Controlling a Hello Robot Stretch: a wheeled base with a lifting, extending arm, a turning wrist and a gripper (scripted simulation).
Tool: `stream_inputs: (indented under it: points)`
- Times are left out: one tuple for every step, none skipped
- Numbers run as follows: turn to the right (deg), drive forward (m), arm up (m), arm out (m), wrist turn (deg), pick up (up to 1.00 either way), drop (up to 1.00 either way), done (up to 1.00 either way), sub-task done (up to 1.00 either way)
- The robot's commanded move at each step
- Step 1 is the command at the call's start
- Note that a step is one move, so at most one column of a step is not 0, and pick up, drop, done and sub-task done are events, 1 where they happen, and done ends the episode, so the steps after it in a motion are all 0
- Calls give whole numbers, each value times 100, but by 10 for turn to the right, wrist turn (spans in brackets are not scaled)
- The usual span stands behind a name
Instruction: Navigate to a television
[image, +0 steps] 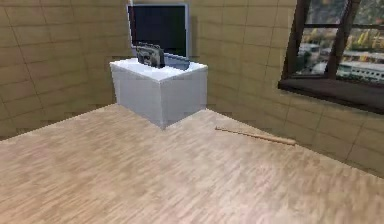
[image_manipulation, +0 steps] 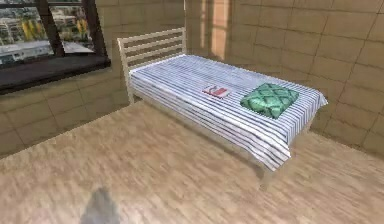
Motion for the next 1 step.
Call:
stream_inputs:
  points:
    - [0, 100, 0, 0, 0, 0, 0, 0, 0]
